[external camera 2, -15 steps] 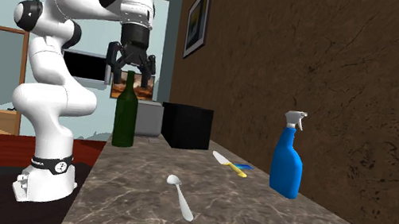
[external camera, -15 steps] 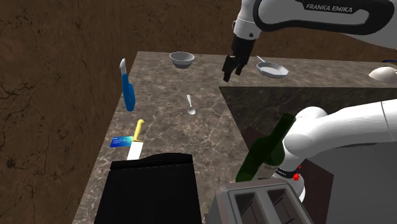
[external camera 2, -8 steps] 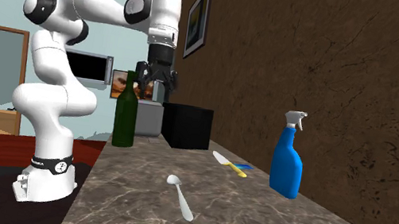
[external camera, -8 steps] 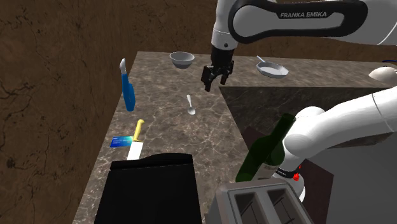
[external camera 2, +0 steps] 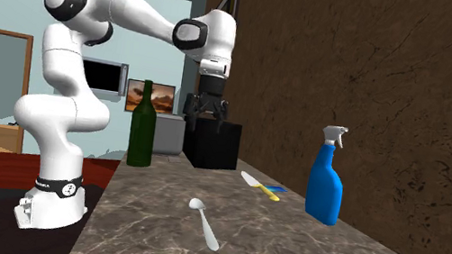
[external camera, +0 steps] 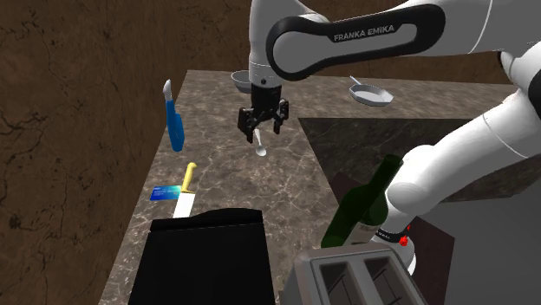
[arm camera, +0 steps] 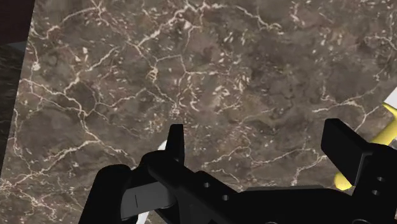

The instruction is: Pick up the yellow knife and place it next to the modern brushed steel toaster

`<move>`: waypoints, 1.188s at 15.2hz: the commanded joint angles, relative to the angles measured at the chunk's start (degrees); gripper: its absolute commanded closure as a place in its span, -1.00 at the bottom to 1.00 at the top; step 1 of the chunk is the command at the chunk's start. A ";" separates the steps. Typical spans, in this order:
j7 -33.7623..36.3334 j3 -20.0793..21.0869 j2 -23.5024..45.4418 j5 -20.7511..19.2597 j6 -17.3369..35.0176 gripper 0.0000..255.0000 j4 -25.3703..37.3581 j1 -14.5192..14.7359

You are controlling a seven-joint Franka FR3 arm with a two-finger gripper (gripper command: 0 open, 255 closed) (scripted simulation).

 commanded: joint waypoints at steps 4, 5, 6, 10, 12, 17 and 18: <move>11.15 5.52 11.41 -1.93 2.87 -1.00 6.76 -0.47; 13.45 6.42 13.88 -2.70 3.29 -1.00 8.35 -0.42; 15.76 7.23 16.42 -3.58 3.65 -1.00 10.02 -0.30; 24.98 9.39 27.05 -7.94 4.39 -1.00 17.57 1.15; 29.33 9.69 32.50 -10.31 4.27 -1.00 21.90 2.57; 38.48 8.47 46.04 -15.35 2.48 -1.00 34.62 7.77; 39.98 8.03 48.74 -16.14 1.86 -1.00 37.54 8.96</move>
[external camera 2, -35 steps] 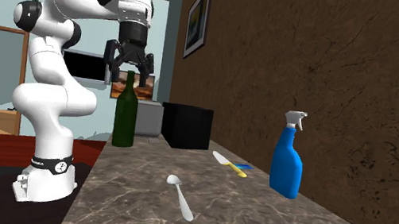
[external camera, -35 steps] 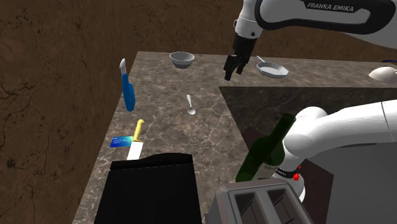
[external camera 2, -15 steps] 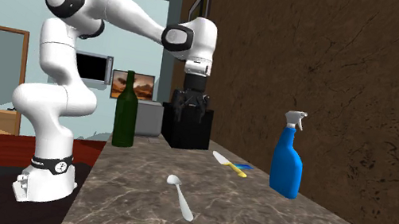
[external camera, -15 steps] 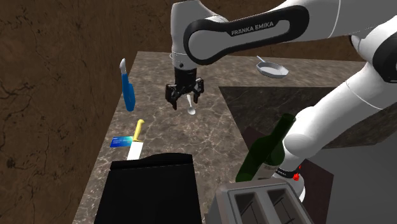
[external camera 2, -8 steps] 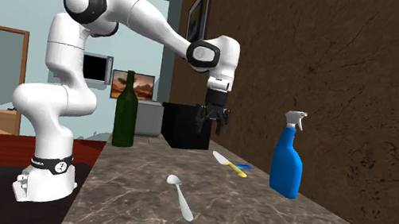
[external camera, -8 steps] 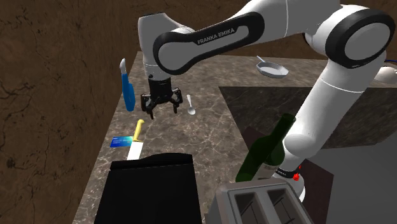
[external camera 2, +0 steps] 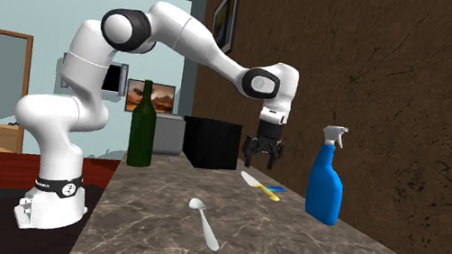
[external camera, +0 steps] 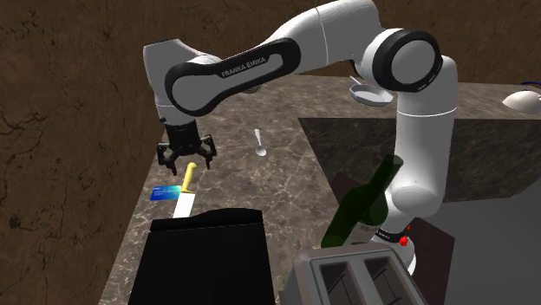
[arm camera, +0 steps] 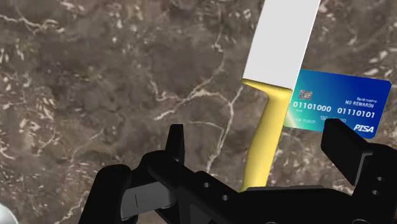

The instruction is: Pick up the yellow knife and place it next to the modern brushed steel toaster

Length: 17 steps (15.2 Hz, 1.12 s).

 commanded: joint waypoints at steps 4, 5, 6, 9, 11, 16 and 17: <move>4.41 -1.45 8.12 -2.42 -0.23 -1.00 7.34 3.66; 4.47 -1.50 8.25 -2.50 0.48 -1.00 6.74 3.67; 4.53 -1.54 8.40 -2.59 1.18 -1.00 6.17 3.69; 4.73 -1.71 8.91 -2.88 3.26 -1.00 4.54 3.77; 4.77 -1.74 9.01 -2.93 3.66 -1.00 4.24 3.79; 4.77 -1.74 9.02 -2.94 3.65 -1.00 4.25 3.79; 4.77 -1.74 9.02 -2.94 3.64 -1.00 4.26 3.79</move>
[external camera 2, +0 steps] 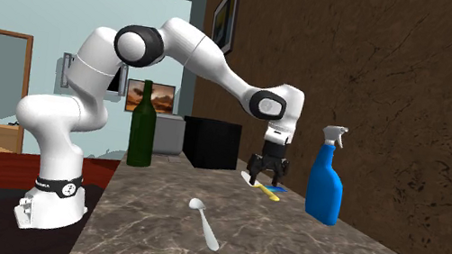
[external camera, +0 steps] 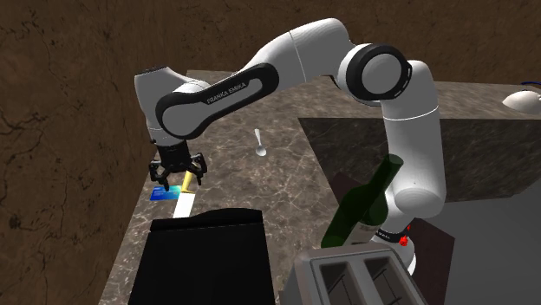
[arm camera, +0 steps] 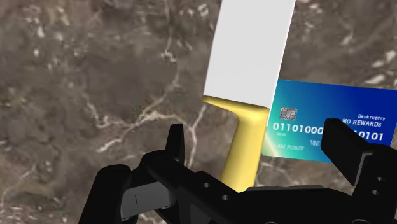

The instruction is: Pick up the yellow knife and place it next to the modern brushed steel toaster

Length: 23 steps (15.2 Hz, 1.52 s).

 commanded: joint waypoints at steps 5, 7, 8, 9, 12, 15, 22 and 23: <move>-0.04 -0.01 -0.02 0.01 0.05 1.00 -0.07 -0.04; 0.03 -0.01 0.07 -0.02 -0.04 1.00 0.11 0.05; 0.05 0.00 0.06 -0.02 -0.02 1.00 0.09 0.06; 0.06 -0.01 0.13 -0.04 -0.03 1.00 0.17 0.09; -0.05 0.20 -0.63 0.29 -1.20 1.00 0.63 -0.09; -0.11 0.47 -1.48 0.70 -3.08 1.00 1.74 -0.19; -0.17 0.99 -3.12 1.50 -7.63 1.00 4.85 -0.27; -0.17 1.05 -3.30 1.59 -8.31 1.00 5.36 -0.26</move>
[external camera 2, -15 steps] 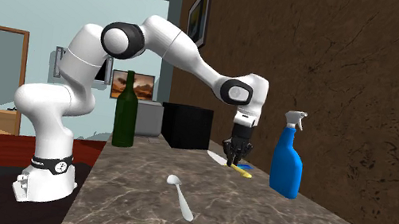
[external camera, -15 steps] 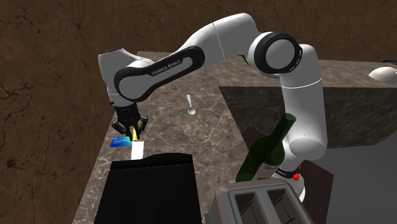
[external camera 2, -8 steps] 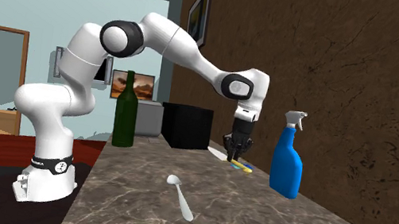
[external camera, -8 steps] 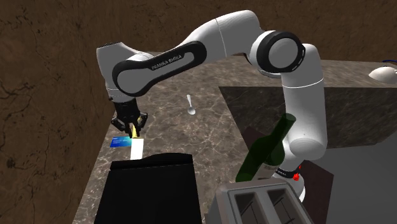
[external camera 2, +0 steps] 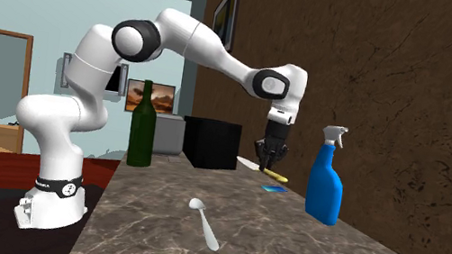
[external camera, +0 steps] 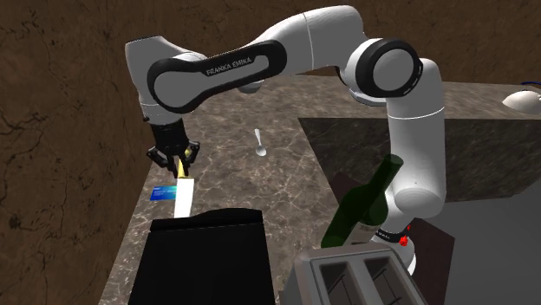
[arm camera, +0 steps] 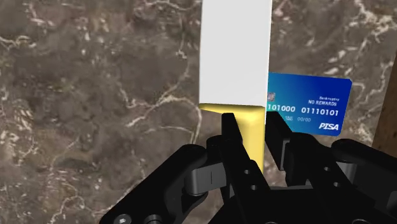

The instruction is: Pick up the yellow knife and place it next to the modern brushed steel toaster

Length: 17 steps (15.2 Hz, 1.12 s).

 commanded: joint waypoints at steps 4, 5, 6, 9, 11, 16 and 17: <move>0.08 0.30 -0.85 0.43 -3.34 1.00 2.60 0.11; 0.09 0.35 -0.97 0.50 -4.04 1.00 3.20 0.15; 0.12 0.40 -1.08 0.56 -4.76 1.00 3.82 0.19; 0.20 0.52 -1.33 0.70 -6.93 1.00 5.81 0.36; 0.27 0.59 -1.42 0.76 -8.43 1.00 7.25 0.52; 0.51 0.72 -1.36 0.77 -12.31 1.00 11.27 1.04; 0.56 0.74 -1.29 0.75 -13.11 1.00 12.16 1.18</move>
